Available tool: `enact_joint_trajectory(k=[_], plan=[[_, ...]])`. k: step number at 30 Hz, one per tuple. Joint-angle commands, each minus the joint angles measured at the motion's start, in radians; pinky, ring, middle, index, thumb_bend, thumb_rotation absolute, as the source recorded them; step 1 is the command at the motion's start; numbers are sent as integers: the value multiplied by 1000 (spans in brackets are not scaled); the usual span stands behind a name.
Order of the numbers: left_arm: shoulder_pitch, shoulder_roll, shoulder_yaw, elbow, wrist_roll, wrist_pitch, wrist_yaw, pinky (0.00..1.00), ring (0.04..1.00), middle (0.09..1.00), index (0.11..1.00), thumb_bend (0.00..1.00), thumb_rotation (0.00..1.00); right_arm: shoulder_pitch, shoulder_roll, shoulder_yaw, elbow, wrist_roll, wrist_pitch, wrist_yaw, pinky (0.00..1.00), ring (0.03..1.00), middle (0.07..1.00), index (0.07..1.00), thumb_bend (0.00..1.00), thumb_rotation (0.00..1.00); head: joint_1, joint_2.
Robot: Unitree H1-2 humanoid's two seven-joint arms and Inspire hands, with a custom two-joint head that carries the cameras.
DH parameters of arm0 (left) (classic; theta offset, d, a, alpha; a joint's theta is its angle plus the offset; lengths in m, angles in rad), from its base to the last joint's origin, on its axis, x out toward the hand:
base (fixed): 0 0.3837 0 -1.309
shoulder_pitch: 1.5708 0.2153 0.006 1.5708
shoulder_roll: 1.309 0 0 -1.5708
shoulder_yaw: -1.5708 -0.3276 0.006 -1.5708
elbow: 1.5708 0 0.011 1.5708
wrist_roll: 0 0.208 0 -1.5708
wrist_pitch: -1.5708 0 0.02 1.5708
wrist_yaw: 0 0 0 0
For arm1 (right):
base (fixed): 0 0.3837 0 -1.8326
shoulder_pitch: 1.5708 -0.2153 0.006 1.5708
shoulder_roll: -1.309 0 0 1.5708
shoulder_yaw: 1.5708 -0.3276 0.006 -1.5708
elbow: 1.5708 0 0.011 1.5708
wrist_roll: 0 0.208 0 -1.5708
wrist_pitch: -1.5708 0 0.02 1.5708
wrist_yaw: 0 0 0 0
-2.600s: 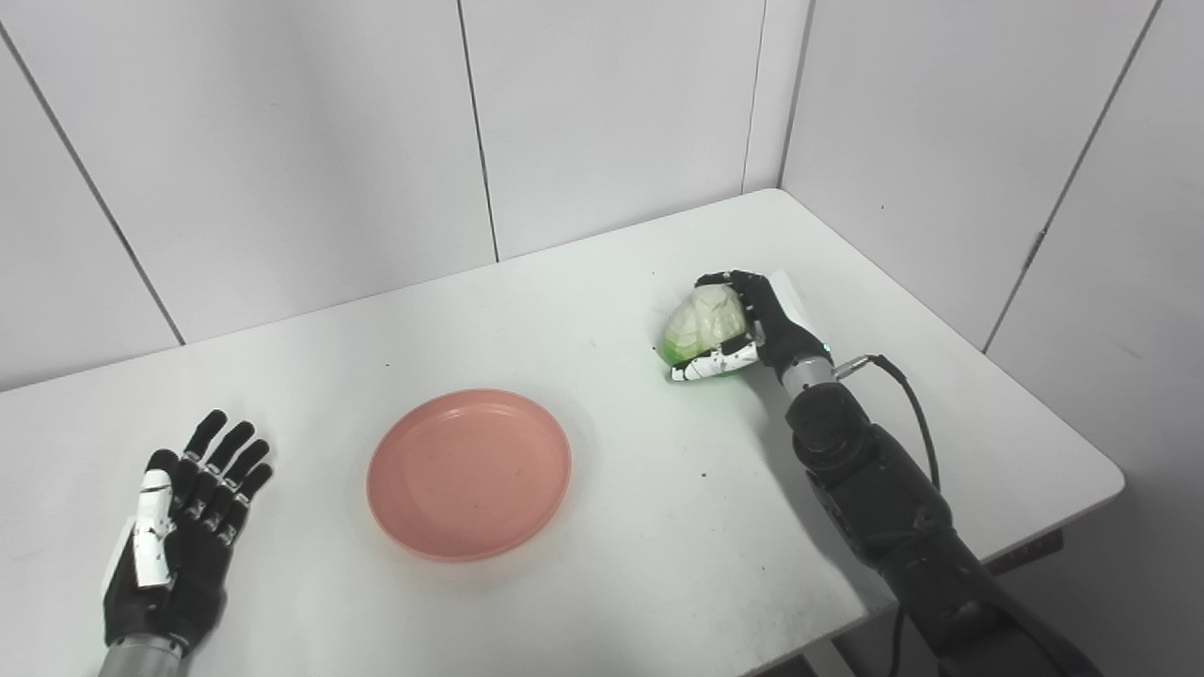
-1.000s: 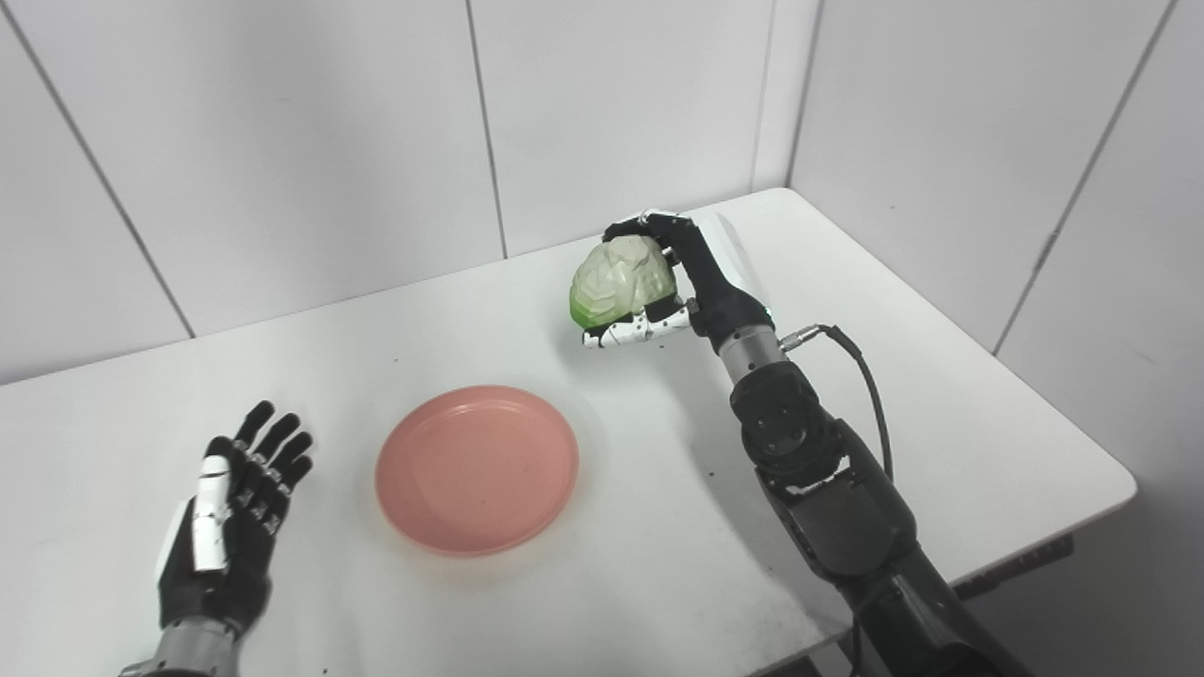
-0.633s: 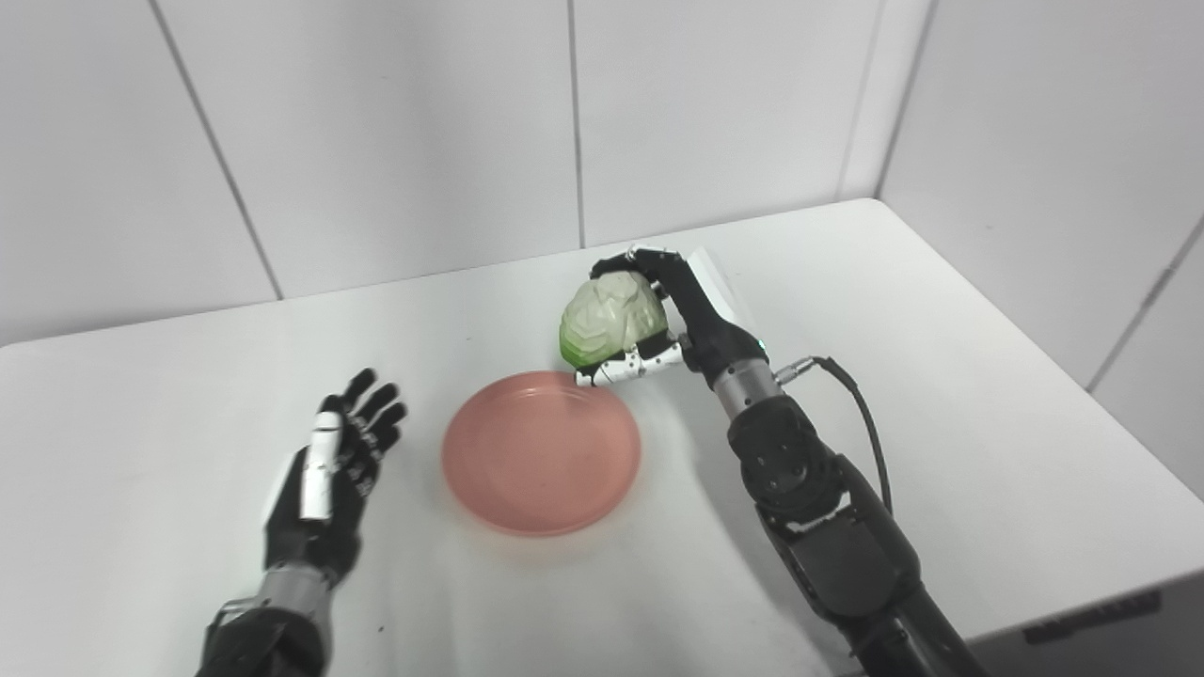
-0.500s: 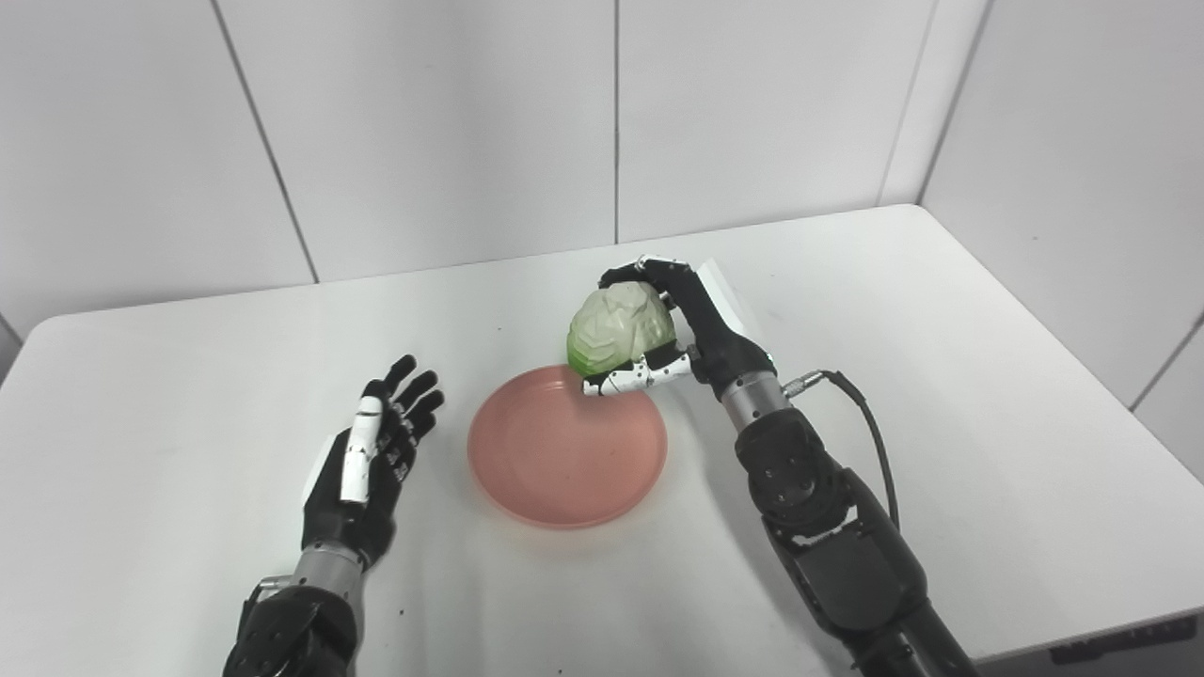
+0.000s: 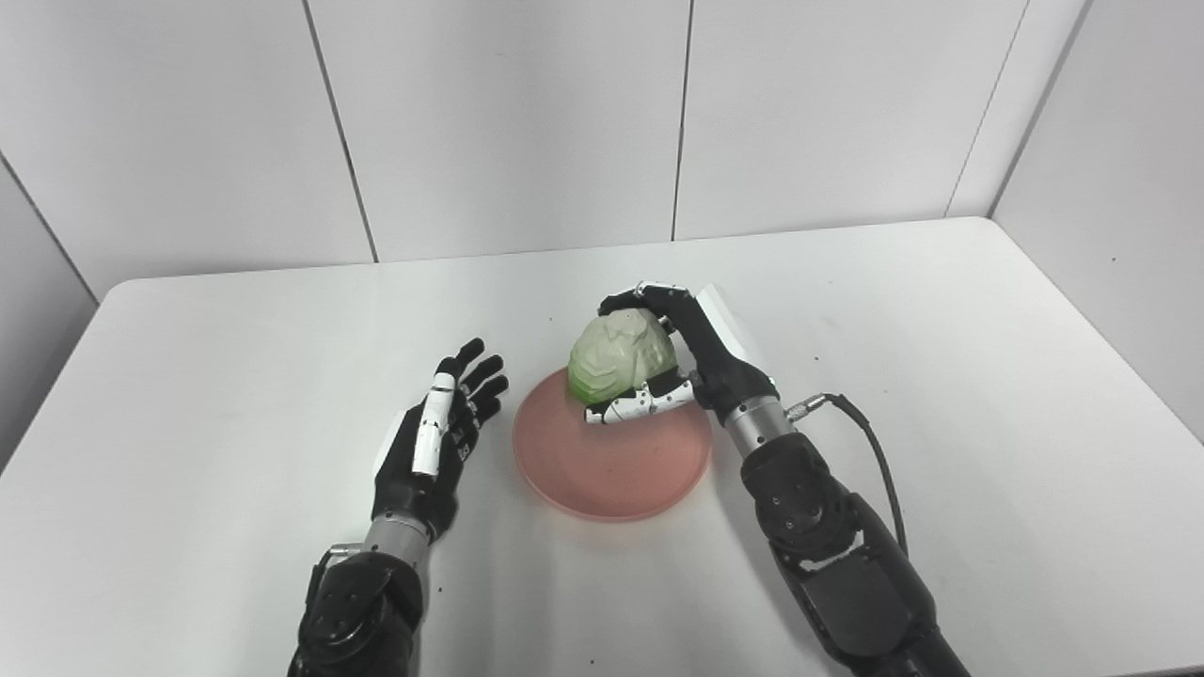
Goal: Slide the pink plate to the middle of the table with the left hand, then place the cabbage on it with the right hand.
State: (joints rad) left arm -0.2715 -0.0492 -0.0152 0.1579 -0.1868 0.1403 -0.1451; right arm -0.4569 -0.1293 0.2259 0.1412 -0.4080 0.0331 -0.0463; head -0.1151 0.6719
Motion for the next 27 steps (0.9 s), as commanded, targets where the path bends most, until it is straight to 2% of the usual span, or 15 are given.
enact_joint_trajectory(k=[1, 5, 11, 16, 20, 27], plan=[[-15, -7, -7, -23, 12, 6, 8, 919, 890, 889, 890, 458, 1000, -36, 7, 0, -22, 2, -43, 3, 406, 442, 456, 523, 524, 0, 6, 4], [-15, -8, -13, -25, 14, 12, 7, 916, 895, 893, 893, 473, 1000, -30, 9, 10, -8, -4, -62, 10, 373, 425, 451, 528, 522, 0, 12, 10], [-13, -16, -16, -33, 13, 21, 10, 917, 895, 892, 891, 474, 1000, -20, 7, 29, 14, -11, -82, 13, 382, 431, 450, 525, 523, 0, 19, 19], [-13, -18, -24, -43, 17, 34, 12, 937, 896, 894, 891, 479, 1000, -12, 6, 42, 28, -22, -73, 26, 396, 439, 454, 519, 525, 0, 24, 27], [-14, -20, -27, -43, 17, 37, 14, 936, 894, 893, 892, 474, 1000, -9, 5, 50, 47, -34, -94, 24, 377, 424, 445, 525, 523, 0, 24, 31], [-19, -19, -29, -43, 15, 40, 12, 942, 896, 895, 894, 474, 1000, -10, -13, 81, 56, -82, -105, 32, 379, 430, 446, 524, 523, 0, 27, 36]])
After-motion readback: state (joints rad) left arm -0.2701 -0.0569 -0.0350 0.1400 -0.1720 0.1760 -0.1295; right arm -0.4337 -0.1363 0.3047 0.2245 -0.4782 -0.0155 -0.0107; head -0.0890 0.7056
